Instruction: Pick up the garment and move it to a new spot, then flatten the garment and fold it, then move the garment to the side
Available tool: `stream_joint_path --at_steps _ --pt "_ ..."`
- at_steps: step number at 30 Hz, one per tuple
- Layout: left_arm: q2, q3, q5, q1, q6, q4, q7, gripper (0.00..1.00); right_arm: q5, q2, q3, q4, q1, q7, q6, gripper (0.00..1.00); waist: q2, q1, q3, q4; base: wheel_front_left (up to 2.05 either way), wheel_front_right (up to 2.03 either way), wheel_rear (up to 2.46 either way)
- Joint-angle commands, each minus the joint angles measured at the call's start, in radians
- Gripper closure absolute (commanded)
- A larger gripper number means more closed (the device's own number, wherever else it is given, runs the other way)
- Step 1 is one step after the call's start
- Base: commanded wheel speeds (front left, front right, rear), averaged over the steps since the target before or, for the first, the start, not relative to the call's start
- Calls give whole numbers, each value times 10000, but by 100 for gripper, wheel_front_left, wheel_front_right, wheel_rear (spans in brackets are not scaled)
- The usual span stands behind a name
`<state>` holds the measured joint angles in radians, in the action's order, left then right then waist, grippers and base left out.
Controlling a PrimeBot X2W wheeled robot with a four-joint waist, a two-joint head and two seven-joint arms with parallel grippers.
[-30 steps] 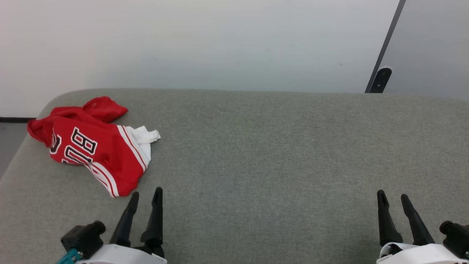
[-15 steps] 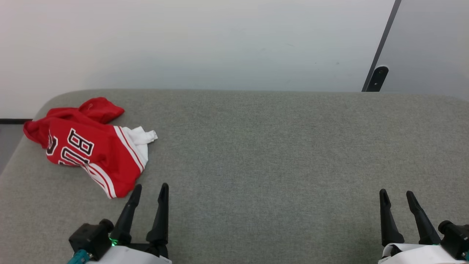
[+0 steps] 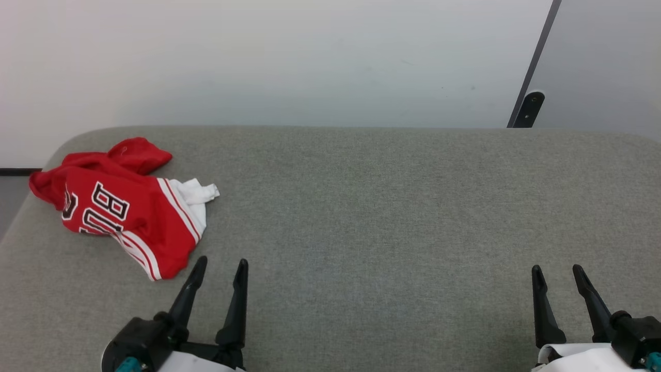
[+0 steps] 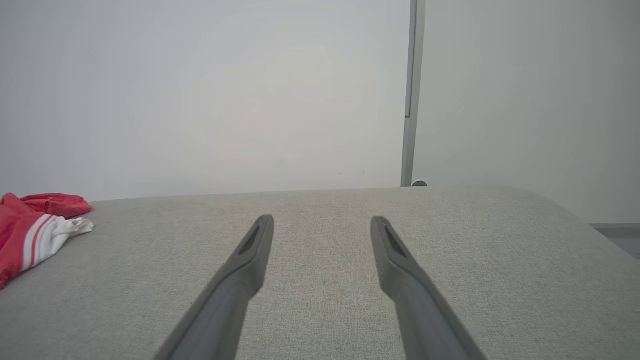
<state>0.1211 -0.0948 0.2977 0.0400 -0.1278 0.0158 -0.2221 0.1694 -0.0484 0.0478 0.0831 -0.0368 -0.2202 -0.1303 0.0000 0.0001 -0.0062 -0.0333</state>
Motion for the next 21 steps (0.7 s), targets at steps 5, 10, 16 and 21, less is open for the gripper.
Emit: stream_joint_path --at_steps 5,10,16,21 --pt "79 -114 -522 75 -38 188 -158 0 -607 -27 -57 -130 -162 -179 -6 0 0 -1 -13 -3 0 0 0" --pt "99 -167 -806 135 -39 258 -231 0 -926 -27 -93 -167 -207 -253 -7 0 0 -1 -33 -5 0 0 0" --pt "164 -206 -1261 213 -36 229 -345 0 -1435 -28 -127 -237 -316 -364 -7 0 0 -1 -56 -3 0 0 0" --pt "182 -98 -1678 293 -37 -119 -420 0 -1851 -26 -148 -250 -335 -451 -7 0 0 -1 -93 -16 0 0 0"
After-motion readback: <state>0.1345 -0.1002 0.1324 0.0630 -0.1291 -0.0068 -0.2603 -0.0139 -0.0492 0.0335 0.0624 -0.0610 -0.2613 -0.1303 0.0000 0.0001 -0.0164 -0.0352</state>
